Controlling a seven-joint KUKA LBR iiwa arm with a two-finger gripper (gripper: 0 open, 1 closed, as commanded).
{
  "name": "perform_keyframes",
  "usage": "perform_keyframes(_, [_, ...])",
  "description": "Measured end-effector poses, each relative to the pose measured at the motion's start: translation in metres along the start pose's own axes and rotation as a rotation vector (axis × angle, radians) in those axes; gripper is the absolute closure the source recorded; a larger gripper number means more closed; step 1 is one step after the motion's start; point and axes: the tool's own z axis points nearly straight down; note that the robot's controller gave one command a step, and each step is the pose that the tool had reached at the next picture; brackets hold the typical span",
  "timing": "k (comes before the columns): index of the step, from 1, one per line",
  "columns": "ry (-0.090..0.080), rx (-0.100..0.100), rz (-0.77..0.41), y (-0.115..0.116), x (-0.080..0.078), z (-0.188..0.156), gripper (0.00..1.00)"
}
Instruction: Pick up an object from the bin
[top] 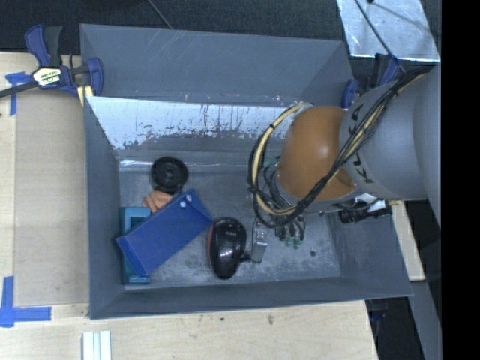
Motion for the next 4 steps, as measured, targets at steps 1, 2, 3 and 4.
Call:
perform_keyframes(1, [-0.004,0.000,-0.086,0.021,0.014,-0.009,0.00])
perform_keyframes(2, [-0.004,-0.001,-0.199,0.037,0.017,0.015,0.00])
perform_keyframes(3, [-0.026,0.000,-0.211,0.052,0.026,0.027,1.00])
perform_keyframes(4, [-0.026,0.000,-0.211,0.052,0.026,0.027,1.00])
